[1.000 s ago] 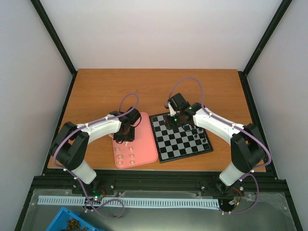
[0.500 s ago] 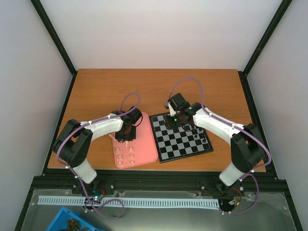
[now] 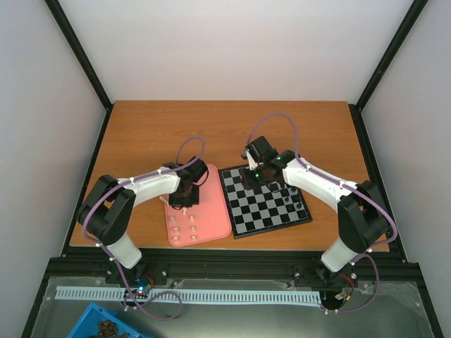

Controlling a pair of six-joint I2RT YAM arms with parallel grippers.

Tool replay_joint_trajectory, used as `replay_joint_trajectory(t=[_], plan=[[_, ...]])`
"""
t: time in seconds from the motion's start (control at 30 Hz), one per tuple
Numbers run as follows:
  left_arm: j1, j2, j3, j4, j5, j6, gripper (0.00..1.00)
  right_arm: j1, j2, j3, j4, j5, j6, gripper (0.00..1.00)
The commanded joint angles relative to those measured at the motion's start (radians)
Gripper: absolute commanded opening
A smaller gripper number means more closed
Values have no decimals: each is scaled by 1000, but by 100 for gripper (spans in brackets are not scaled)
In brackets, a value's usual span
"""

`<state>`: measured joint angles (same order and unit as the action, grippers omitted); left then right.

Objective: Set up the chess pieces on the board
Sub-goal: Pick up the chess piece from the storage box.

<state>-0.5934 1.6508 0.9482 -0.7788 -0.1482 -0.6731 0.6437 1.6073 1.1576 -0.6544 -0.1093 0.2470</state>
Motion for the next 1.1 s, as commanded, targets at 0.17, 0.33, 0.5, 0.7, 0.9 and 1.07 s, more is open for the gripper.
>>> replay_joint_trajectory(t=[0.17,0.33,0.5,0.7,0.9,1.07], plan=[[6,-48,4,-43,-13,-7,1,-6,2,-3,7,5,-12,44],[6,-98,76,-121,-3,-4,1,-6,-3,-2,6,3,-11,44],[6,-166,157,-192,34,27,1,-6,-19,1,1,-30,-20,44],[6,-268,164,-84,202,44,1,-19,-63,20,-12,-122,-21,44],[11,-311,163,37,343,4,1,-40,-149,-10,39,-243,-24,44],[46,-306,139,102,439,-39,1,-42,-172,-20,72,-377,-51,44]])
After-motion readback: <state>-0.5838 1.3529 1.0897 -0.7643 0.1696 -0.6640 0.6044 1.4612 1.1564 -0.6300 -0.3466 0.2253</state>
